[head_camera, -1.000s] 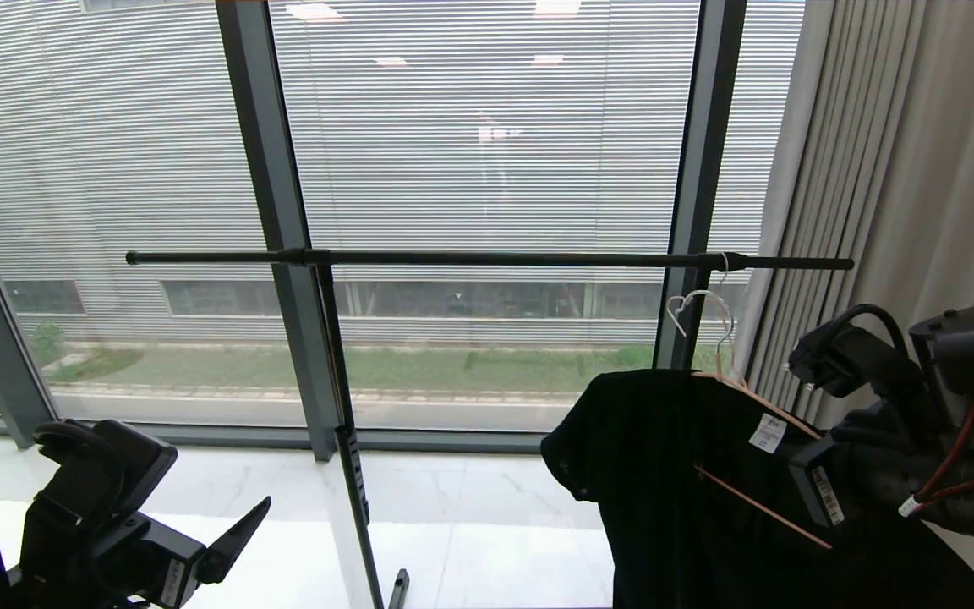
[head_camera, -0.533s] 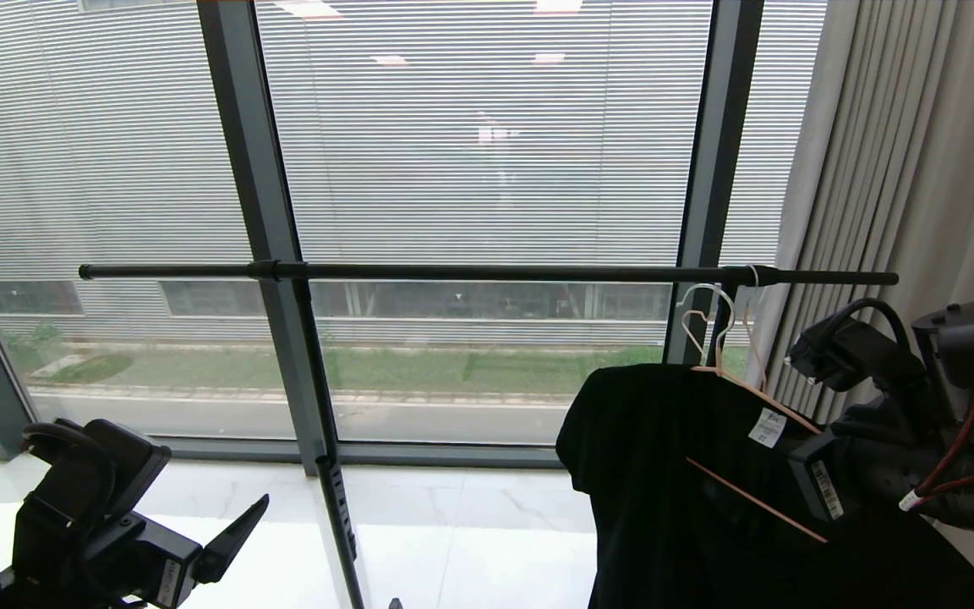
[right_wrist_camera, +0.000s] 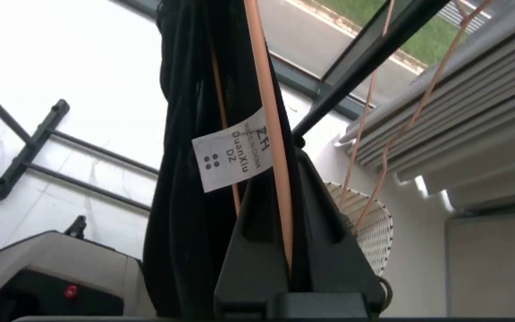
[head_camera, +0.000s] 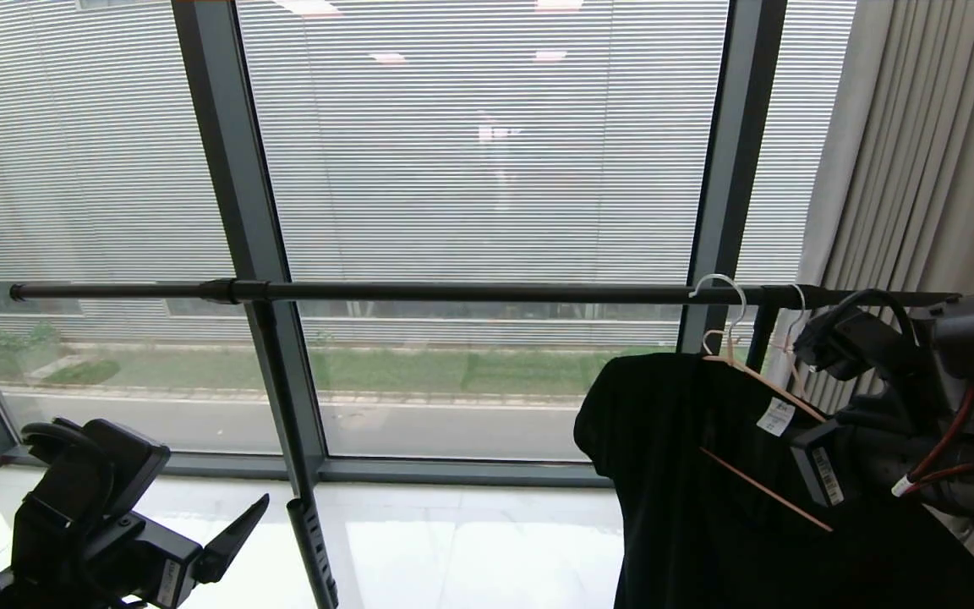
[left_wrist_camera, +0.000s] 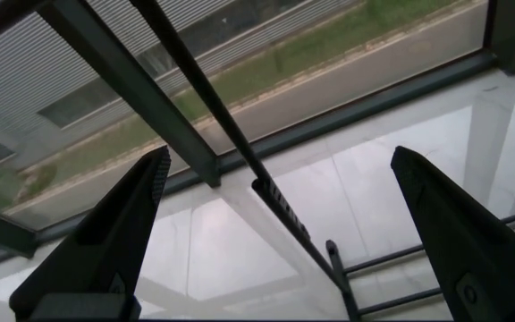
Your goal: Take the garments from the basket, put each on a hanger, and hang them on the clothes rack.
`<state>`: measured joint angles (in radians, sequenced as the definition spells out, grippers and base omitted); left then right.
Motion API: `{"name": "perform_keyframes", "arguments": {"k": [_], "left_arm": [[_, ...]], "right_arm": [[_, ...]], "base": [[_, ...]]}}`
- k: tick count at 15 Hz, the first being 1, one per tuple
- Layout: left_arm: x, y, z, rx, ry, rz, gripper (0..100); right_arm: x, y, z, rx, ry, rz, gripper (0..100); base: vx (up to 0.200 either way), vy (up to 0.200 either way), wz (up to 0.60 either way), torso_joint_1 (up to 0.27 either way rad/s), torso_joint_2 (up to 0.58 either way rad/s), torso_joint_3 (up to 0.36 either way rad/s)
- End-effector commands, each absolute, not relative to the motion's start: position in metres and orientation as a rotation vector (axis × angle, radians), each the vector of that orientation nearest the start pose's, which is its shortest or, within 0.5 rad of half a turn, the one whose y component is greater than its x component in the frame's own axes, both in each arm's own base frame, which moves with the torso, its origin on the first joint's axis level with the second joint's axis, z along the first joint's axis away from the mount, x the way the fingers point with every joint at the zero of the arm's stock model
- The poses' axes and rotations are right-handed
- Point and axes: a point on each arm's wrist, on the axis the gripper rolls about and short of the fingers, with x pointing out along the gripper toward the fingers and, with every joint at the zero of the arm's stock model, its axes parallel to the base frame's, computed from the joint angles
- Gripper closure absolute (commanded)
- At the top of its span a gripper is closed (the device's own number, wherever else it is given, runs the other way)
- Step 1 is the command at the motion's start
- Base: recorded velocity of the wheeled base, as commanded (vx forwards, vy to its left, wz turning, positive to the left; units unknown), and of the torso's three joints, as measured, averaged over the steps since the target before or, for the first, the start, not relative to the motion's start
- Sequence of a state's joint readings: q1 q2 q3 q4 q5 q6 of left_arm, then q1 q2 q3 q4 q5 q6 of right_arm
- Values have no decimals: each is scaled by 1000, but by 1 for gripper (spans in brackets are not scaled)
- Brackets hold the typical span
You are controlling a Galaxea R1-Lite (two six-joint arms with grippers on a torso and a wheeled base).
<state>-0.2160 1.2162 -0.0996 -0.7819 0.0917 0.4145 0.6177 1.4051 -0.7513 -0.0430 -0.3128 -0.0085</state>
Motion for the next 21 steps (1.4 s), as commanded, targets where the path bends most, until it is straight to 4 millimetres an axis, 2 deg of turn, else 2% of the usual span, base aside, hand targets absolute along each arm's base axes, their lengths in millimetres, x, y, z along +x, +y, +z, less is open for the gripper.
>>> {"name": "perform_keyframes", "arguments": {"k": [1, 5, 13, 17, 21], "left_arm": [[135, -27, 124, 461, 302, -190, 0], [134, -27, 124, 456, 301, -191, 0], [133, -27, 125, 450, 291, -188, 0], [133, -27, 125, 452, 289, -188, 0], [133, -27, 125, 452, 289, -188, 0]], "right_arm": [[188, 124, 192, -272, 551, 287, 100], [194, 128, 191, -263, 558, 284, 100], [209, 135, 181, -261, 602, 267, 100], [229, 149, 169, -189, 647, 192, 100], [232, 152, 161, -203, 677, 190, 100]], "base": [[200, 0, 0, 2, 7, 2], [200, 0, 0, 2, 5, 4], [0, 0, 0, 0, 0, 0], [0, 0, 0, 0, 0, 0], [0, 0, 0, 0, 0, 0]]}}
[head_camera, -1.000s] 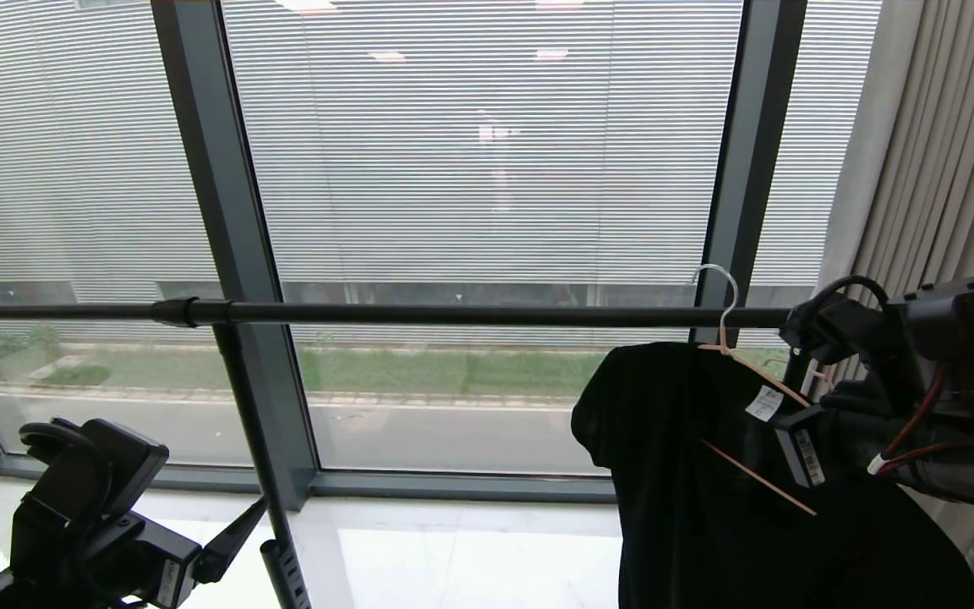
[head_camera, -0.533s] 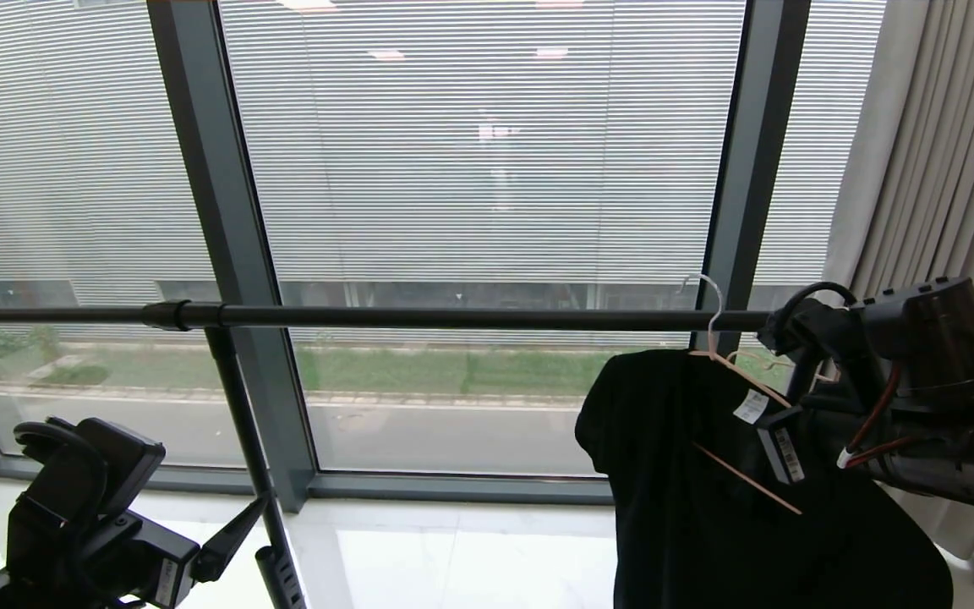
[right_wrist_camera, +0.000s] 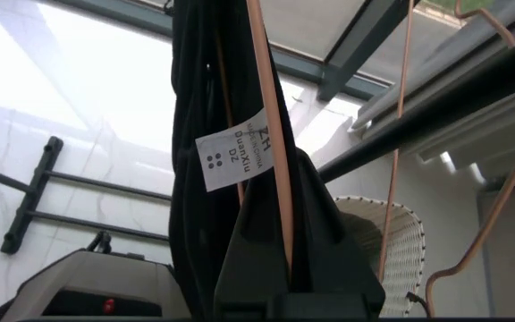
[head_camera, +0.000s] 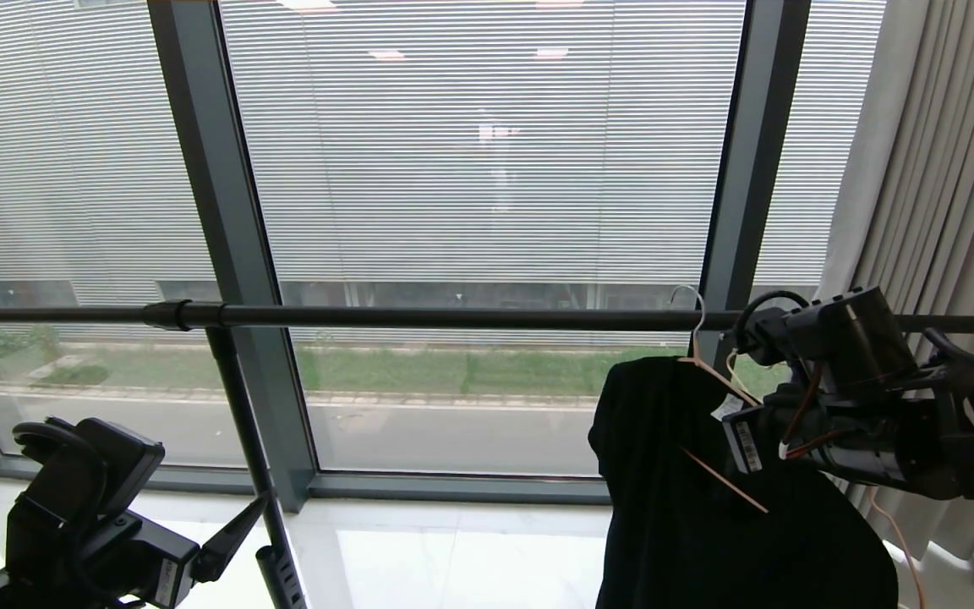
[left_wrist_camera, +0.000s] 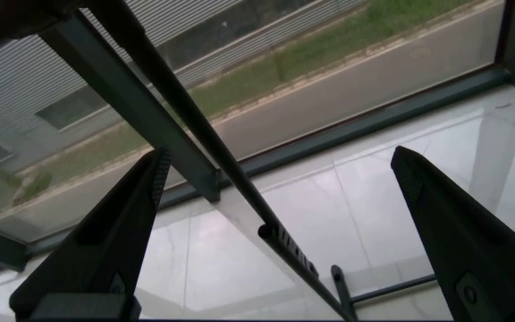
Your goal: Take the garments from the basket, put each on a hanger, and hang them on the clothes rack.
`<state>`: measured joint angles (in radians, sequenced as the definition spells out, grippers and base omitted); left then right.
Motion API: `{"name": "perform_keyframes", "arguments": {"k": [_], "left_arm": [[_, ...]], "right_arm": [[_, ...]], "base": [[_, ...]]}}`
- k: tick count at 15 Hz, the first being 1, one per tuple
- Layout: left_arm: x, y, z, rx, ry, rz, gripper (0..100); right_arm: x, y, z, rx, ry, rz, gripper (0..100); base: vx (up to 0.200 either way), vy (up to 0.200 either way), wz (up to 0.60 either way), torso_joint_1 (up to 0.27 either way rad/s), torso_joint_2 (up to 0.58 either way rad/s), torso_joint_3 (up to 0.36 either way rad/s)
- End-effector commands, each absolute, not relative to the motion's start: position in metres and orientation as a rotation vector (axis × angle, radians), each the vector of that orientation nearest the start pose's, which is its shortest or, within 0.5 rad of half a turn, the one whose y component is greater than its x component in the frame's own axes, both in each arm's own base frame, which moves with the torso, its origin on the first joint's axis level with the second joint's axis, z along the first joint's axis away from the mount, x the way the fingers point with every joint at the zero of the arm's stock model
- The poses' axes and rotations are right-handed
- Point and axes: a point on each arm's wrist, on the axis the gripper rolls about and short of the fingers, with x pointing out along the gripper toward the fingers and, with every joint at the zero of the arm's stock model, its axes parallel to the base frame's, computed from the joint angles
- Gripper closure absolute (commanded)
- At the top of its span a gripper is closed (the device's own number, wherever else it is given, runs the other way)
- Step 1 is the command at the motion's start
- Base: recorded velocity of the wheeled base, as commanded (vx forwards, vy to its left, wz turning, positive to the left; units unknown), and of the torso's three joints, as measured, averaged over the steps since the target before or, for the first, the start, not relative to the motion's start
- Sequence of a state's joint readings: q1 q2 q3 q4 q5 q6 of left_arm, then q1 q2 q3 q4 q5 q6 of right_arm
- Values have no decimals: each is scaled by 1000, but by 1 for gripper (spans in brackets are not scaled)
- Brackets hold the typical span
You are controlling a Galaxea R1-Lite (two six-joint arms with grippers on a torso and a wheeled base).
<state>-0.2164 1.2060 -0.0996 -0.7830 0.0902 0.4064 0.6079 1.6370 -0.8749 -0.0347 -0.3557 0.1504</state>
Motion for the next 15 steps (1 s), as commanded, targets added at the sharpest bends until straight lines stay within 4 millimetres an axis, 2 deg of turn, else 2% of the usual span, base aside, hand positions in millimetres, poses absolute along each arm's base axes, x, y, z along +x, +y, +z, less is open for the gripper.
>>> {"name": "perform_keyframes", "arguments": {"k": [1, 5, 10, 11, 15], "left_arm": [[133, -27, 125, 452, 291, -188, 0], [133, -27, 126, 453, 286, -186, 0], [133, -27, 125, 452, 290, -187, 0], [133, -27, 125, 451, 291, -187, 0], [133, -23, 126, 453, 294, -131, 0]], "right_arm": [[232, 152, 160, -204, 680, 188, 100], [236, 155, 151, -203, 708, 179, 100], [234, 157, 152, -172, 707, 176, 100], [232, 158, 154, -148, 702, 175, 0], [210, 156, 178, -87, 638, 216, 0]], "base": [[0, 0, 0, 0, 0, 0], [0, 0, 0, 0, 0, 0], [0, 0, 0, 0, 0, 0], [0, 0, 0, 0, 0, 0], [0, 0, 0, 0, 0, 0]]}}
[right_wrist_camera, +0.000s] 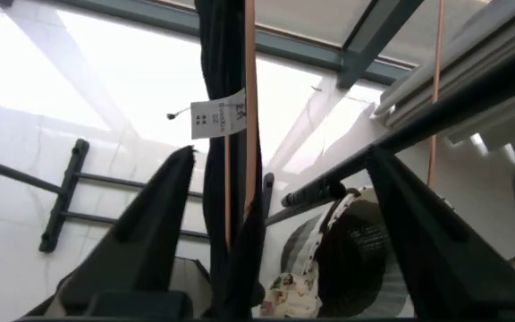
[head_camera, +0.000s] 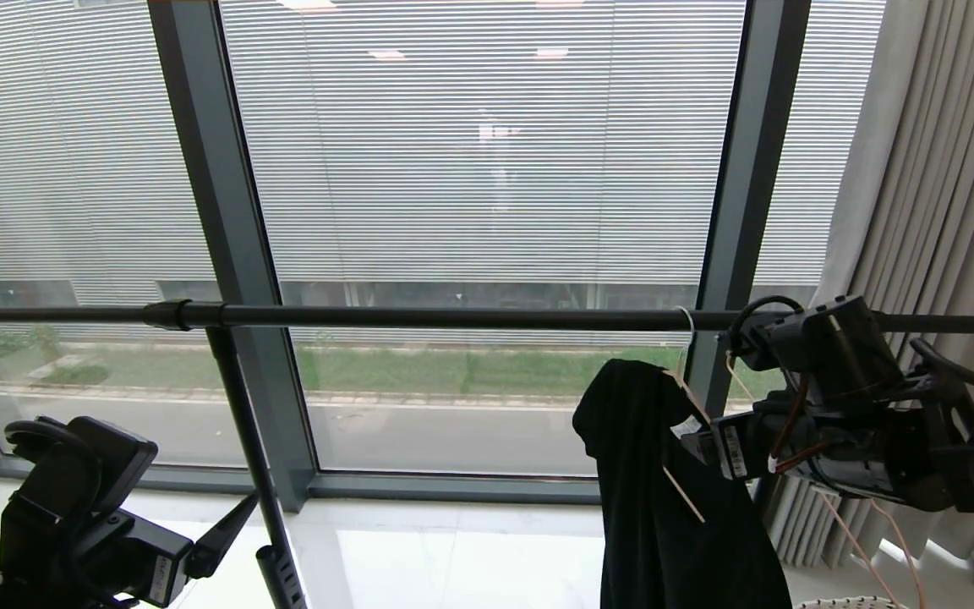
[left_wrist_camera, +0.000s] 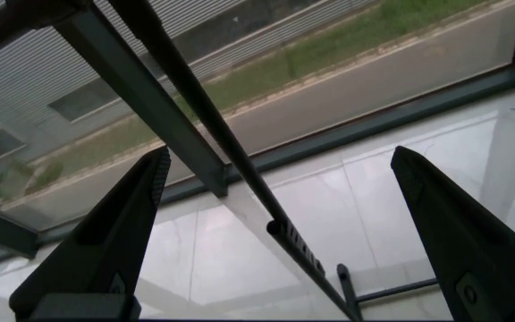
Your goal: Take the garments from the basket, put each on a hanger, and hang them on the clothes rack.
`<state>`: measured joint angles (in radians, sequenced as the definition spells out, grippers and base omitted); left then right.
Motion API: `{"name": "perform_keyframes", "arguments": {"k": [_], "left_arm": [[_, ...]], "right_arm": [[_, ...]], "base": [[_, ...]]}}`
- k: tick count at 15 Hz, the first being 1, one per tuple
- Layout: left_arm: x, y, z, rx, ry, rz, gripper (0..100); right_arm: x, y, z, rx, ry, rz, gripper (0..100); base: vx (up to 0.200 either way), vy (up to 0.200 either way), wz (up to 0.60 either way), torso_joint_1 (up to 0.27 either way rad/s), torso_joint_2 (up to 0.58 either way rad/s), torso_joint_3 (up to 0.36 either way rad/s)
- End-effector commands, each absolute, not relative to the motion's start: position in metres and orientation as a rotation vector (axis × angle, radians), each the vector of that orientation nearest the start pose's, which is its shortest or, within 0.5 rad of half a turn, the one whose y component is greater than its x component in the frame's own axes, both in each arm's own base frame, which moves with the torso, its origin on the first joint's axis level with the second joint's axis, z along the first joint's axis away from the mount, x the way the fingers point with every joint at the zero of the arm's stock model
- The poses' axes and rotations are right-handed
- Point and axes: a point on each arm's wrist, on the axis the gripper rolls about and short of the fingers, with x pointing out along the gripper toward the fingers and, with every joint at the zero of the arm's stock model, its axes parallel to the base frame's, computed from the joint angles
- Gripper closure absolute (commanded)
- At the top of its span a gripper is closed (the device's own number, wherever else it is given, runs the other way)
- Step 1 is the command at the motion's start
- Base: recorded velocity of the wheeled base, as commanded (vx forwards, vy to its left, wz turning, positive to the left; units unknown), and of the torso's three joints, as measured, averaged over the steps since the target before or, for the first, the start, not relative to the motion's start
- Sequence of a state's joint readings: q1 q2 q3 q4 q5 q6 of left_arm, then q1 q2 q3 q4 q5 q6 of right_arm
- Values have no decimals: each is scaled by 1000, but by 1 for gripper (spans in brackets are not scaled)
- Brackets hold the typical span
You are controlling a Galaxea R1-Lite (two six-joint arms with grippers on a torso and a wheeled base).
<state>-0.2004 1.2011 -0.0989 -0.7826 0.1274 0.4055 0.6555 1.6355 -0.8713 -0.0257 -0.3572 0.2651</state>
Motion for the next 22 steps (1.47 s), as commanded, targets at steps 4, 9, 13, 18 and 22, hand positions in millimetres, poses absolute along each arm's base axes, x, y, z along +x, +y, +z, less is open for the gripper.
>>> {"name": "perform_keyframes", "arguments": {"k": [4, 9, 13, 18, 22], "left_arm": [[131, -17, 125, 453, 310, -53, 0], [129, -14, 129, 448, 293, -24, 0], [126, 4, 130, 411, 302, 106, 0], [124, 6, 129, 385, 307, 127, 0], [114, 6, 123, 387, 312, 127, 0]], "right_arm": [[182, 132, 196, -132, 634, 125, 0], [181, 128, 197, -173, 598, 42, 0], [170, 119, 195, -200, 579, -11, 0], [149, 105, 188, -275, 559, -51, 0], [141, 113, 186, -306, 545, -23, 0]], "base": [[-50, 0, 0, 1, 2, 2], [-200, 0, 0, 0, 7, 4], [-200, 0, 0, 0, 6, 4], [-40, 0, 0, -24, 51, 27], [0, 0, 0, -218, 494, 256]]}}
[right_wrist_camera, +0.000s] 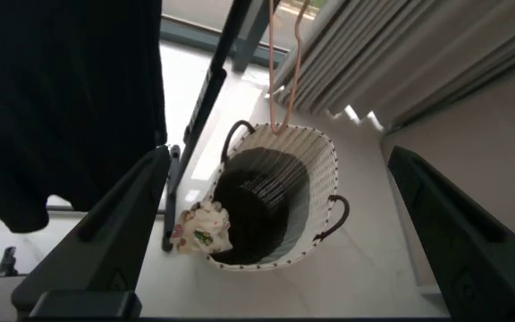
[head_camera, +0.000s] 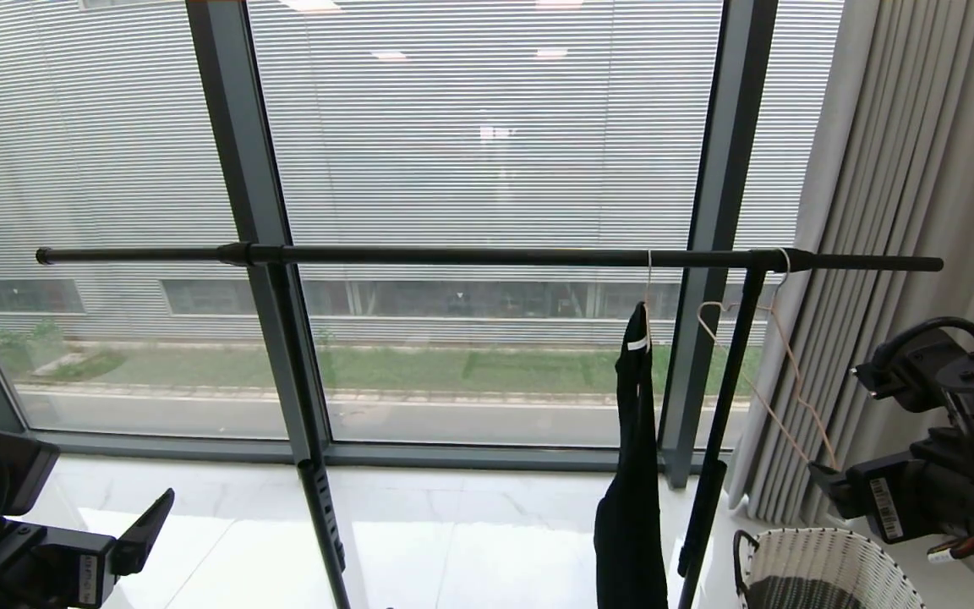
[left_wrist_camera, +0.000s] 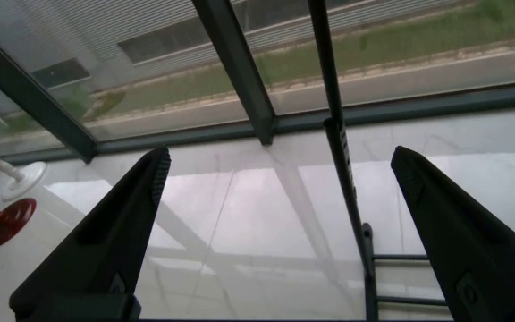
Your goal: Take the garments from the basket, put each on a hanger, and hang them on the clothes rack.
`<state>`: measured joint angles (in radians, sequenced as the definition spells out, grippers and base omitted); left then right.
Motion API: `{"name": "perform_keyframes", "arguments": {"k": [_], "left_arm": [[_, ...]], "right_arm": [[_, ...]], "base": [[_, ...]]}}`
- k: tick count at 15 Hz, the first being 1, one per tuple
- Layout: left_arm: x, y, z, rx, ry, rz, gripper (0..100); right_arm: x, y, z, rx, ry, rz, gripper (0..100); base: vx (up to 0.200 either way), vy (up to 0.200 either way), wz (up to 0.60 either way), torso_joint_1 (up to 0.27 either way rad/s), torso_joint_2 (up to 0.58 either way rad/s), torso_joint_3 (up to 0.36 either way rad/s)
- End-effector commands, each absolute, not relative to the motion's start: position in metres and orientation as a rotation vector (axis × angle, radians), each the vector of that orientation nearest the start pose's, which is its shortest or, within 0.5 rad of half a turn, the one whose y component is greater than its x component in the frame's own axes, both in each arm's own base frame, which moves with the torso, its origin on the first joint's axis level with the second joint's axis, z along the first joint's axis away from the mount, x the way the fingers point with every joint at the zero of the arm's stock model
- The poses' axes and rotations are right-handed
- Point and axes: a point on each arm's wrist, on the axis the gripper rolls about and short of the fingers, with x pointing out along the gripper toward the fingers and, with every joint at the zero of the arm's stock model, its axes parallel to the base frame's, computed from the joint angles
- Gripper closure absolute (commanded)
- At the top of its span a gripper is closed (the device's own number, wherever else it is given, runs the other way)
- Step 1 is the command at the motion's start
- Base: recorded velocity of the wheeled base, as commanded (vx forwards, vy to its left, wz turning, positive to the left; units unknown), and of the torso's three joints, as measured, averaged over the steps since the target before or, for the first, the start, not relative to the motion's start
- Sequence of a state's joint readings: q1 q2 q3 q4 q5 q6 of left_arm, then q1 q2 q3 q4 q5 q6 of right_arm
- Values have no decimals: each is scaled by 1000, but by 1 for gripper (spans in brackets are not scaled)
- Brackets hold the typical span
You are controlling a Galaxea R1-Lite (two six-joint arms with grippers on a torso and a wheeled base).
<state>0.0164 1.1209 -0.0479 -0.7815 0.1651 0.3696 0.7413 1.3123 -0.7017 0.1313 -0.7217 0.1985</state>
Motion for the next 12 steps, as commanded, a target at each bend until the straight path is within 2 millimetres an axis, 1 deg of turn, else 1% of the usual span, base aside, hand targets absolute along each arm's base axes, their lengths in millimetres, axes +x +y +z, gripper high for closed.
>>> {"name": "perform_keyframes", "arguments": {"k": [1, 8, 12], "left_arm": [[113, 6, 123, 387, 311, 128, 0], [113, 6, 126, 386, 298, 133, 0], [113, 7, 125, 385, 304, 140, 0]], "right_arm": [[141, 113, 186, -308, 544, -20, 0], [141, 113, 187, -332, 535, -38, 0], [140, 114, 183, -378, 547, -16, 0]], "base": [[0, 0, 0, -261, 549, 300], [0, 0, 0, -233, 533, 293], [0, 0, 0, -217, 499, 281]]}}
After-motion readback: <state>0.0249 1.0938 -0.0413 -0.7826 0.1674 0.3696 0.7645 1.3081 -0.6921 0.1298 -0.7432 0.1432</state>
